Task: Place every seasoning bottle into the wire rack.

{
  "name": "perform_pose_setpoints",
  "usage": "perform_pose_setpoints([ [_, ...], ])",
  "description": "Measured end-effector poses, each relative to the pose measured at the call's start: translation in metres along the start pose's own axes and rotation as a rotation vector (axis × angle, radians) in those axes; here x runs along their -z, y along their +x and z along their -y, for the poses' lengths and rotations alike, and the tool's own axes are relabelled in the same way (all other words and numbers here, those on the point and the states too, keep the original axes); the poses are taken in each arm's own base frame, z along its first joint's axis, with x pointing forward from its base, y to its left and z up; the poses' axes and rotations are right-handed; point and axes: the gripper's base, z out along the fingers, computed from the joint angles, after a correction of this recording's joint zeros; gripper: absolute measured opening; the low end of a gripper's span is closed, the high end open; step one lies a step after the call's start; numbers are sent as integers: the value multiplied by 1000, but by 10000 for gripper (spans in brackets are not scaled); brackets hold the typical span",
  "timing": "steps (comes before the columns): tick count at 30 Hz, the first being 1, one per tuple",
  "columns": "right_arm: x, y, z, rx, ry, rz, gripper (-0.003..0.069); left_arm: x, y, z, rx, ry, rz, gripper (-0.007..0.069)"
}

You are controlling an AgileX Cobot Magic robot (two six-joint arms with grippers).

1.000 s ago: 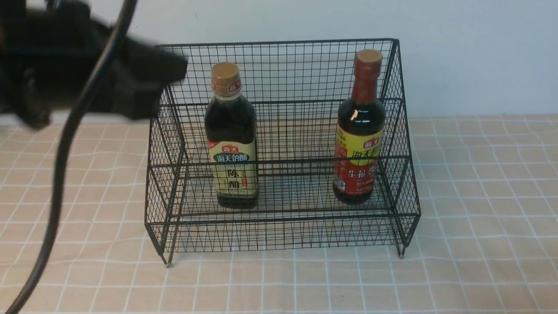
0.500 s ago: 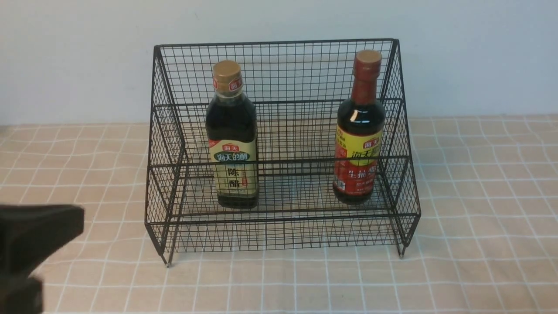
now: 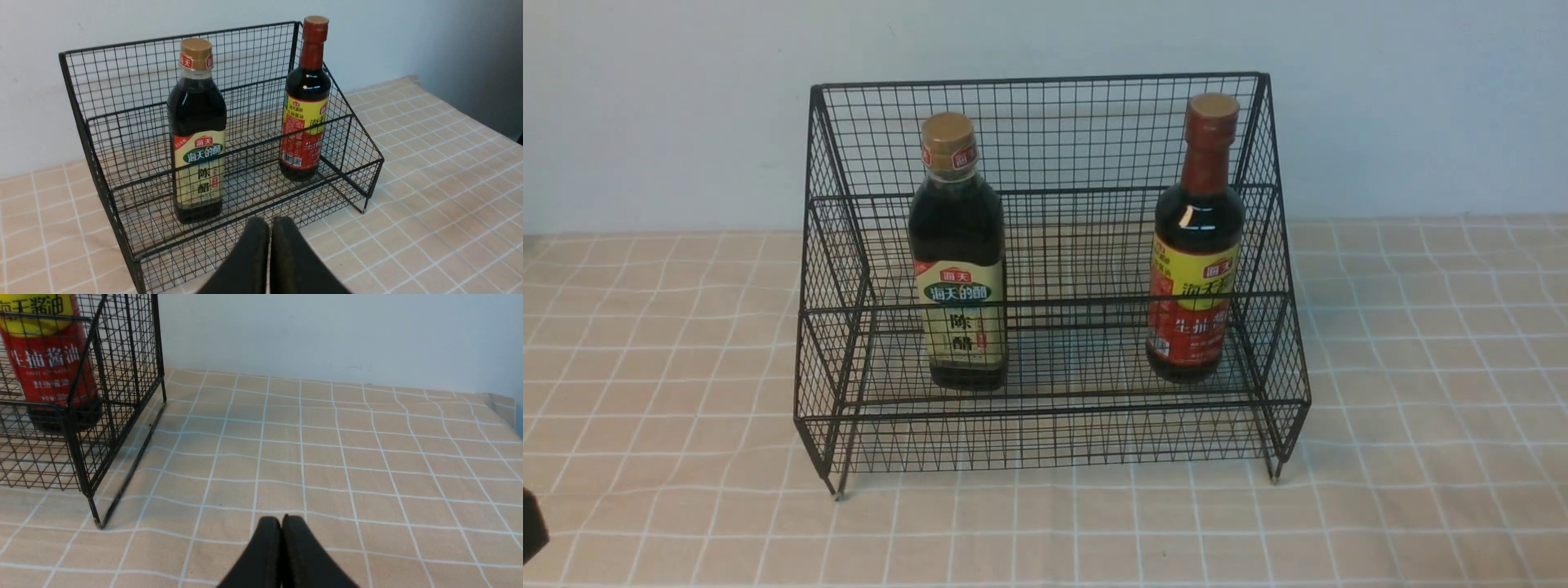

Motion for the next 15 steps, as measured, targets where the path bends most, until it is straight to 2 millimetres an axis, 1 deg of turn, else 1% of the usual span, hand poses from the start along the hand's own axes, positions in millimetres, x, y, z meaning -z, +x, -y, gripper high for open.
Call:
perform_pose_setpoints([
  [3, 0, 0, 0, 0, 0, 0, -14, -1, -1, -3, -15, -36, 26, -7],
  [6, 0, 0, 0, 0, 0, 0, -14, -5, 4, -14, -70, -139, 45, -7],
  [8, 0, 0, 0, 0, 0, 0, -14, -14, 21, -26, -112, -240, 29, -7],
  [11, 0, 0, 0, 0, 0, 0, -14, -21, 52, -38, -160, -357, 31, -7],
  [15, 0, 0, 0, 0, 0, 0, -14, -30, 92, -47, -161, -420, 40, -7],
])
